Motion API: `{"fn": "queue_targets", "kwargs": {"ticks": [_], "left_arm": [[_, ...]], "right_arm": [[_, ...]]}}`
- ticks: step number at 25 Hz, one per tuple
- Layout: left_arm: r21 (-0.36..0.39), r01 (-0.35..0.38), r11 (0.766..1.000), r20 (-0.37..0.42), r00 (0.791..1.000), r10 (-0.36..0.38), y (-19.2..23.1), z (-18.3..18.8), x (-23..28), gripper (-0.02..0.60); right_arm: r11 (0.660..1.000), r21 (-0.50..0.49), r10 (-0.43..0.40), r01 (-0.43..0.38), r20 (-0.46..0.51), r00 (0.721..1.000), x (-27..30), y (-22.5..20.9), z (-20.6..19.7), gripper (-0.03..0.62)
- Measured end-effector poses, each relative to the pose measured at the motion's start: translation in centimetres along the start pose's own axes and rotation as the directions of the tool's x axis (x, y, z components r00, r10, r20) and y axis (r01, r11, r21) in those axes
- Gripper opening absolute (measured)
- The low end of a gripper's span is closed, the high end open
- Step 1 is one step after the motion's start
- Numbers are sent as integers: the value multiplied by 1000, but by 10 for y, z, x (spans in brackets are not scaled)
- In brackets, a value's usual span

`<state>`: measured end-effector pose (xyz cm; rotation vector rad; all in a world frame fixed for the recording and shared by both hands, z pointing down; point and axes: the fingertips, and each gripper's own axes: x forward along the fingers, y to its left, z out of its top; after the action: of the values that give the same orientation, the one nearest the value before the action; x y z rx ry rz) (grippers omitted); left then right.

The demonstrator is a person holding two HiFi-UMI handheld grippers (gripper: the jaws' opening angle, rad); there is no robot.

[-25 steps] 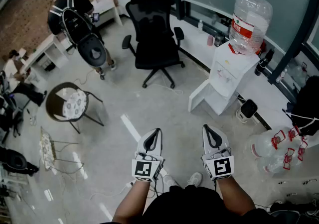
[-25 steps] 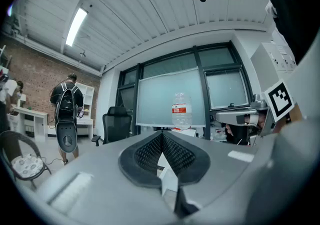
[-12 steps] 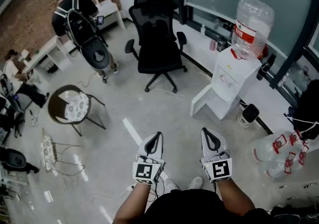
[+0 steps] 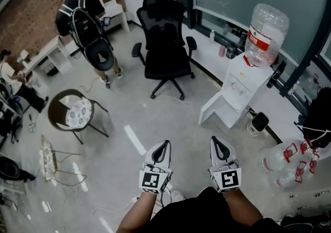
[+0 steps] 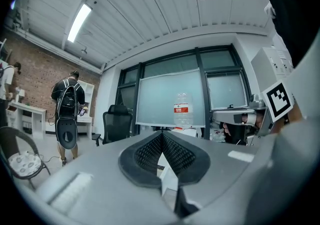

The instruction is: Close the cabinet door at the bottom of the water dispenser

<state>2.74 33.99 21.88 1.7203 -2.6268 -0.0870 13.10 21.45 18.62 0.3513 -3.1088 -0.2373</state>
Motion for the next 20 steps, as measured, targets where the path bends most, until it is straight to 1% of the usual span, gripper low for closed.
{"fn": "queue_targets", "kwargs": {"ticks": [5,9,12,17,20], "left_arm": [[-35,11,999,16,1000,-11,20,1,1,18],[-53,22,998,-6,1000,-22,31,-11,17,18],[-57,40,998,-6,999,-41,34,-11,42,18],[-56,55,997,-29,998,-57,42,-15,90,18],[-53,54,997,-40,998,-56,50,-13,124,18]], "right_arm": [[1000,-2,-17,17,-8,1000,10,10,-3,3],[1000,-17,-12,12,-25,1000,26,6,-10,3],[1000,-12,-8,8,-33,999,45,-6,-16,3],[1000,-11,-10,10,-36,999,85,-40,-25,3],[999,-43,2,-2,-2,1000,114,-59,-19,3]]}}
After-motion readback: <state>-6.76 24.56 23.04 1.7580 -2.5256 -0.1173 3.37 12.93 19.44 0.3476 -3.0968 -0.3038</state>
